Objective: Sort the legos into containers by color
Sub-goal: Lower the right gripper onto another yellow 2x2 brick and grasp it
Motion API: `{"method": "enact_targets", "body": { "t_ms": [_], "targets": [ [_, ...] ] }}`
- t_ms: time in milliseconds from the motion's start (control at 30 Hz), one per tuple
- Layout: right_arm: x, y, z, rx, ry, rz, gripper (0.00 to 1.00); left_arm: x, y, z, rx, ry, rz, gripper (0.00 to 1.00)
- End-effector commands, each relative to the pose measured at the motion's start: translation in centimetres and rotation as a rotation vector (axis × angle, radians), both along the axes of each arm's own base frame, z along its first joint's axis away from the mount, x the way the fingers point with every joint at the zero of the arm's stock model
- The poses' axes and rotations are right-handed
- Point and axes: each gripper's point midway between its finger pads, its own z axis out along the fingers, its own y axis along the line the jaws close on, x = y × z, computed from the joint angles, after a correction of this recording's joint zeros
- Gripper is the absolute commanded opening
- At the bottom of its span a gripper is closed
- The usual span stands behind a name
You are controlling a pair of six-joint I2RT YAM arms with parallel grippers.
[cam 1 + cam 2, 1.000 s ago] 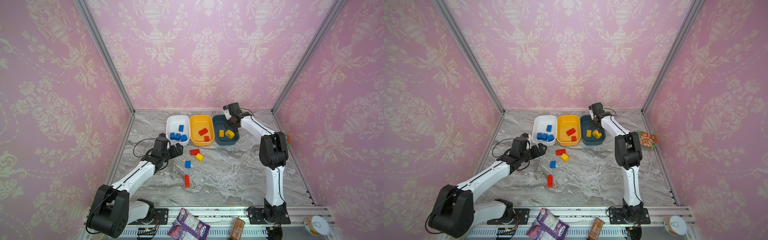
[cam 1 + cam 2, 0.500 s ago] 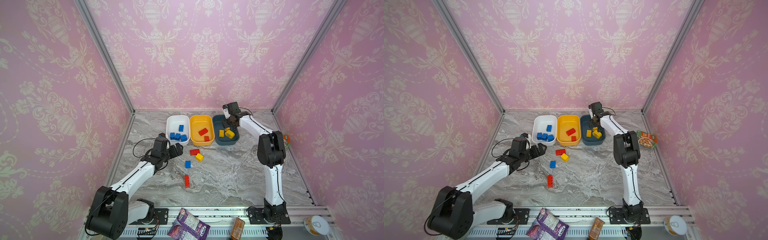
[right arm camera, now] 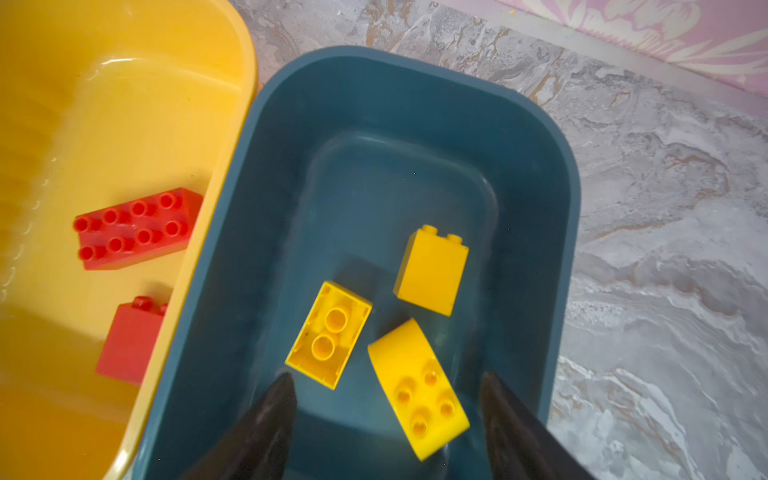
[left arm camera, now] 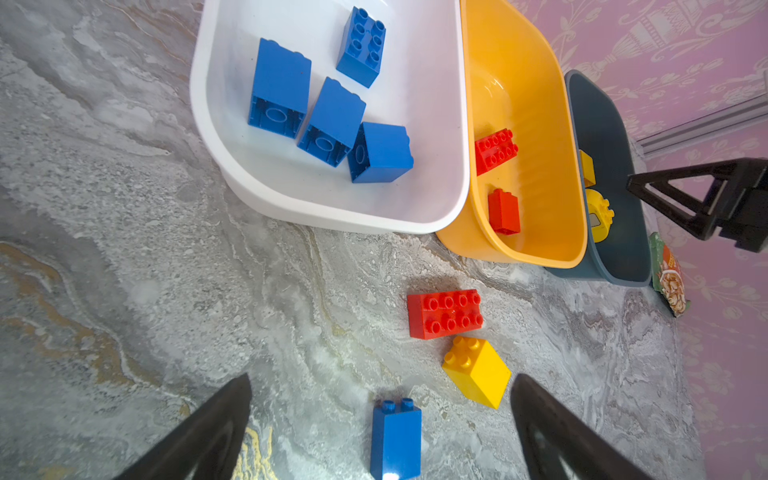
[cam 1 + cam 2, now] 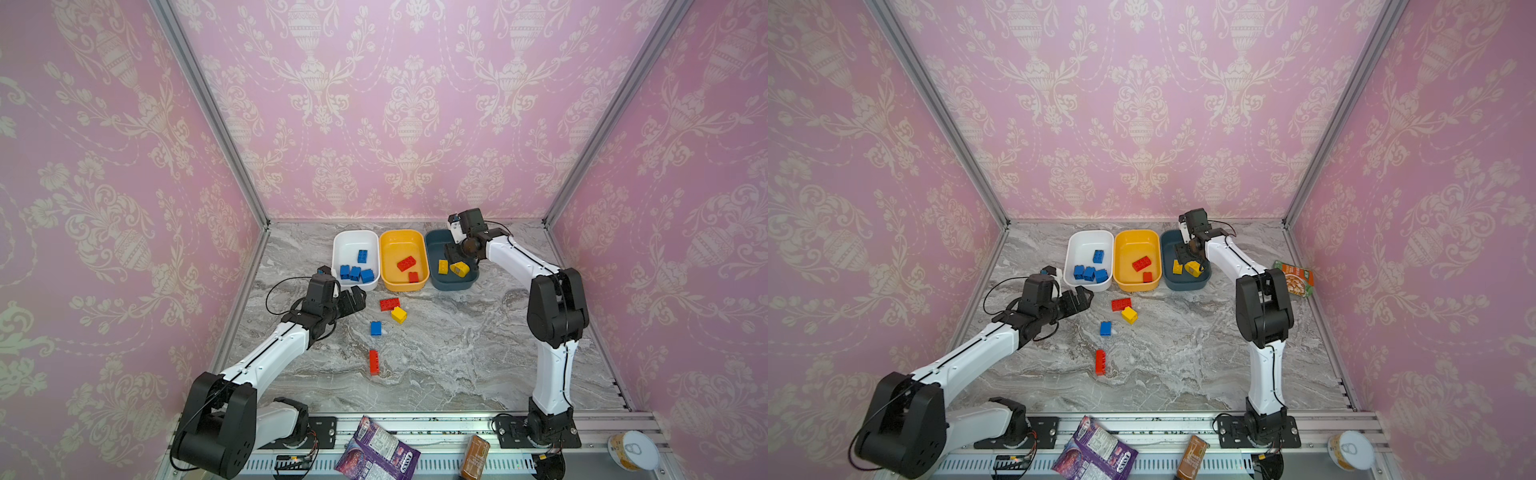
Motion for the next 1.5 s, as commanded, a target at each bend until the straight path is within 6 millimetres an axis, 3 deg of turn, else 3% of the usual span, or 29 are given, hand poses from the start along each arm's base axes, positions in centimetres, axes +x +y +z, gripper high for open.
{"method": "enact_targets", "body": {
  "t_ms": [0,233,367,567,833,1167,1467],
  "targets": [
    [-2.1,1.1,2.3,0.040,-0.025,0.016,0.75,-0.1,-0.1,0.2,-0.003,-0.002,-0.011,0.99],
    [-6.7,2.6,3.2,0.076,0.011,0.066,0.78,0.1,-0.2,0.0,-0.007,-0.002,-0.016,0.99],
    [-9.7,4.7,3.4,0.109,0.032,0.121,0.79,0.1,-0.3,-0.1,-0.013,-0.002,-0.015,0.99],
    [-14.5,8.1,2.6,0.128,0.071,0.227,0.81,-0.1,-0.2,-0.4,-0.011,0.002,-0.014,0.99],
    [-18.5,12.0,1.2,0.141,0.103,0.327,0.82,-0.4,0.0,-0.8,-0.011,0.003,-0.010,0.99],
    [-20.6,16.9,-2.8,0.110,0.167,0.428,0.82,-1.4,0.7,-1.2,-0.011,0.000,0.011,0.99],
    [-19.7,19.4,-5.2,0.061,0.172,0.466,0.81,-2.0,1.2,-1.3,-0.015,-0.001,0.026,0.99]
  ]
}}
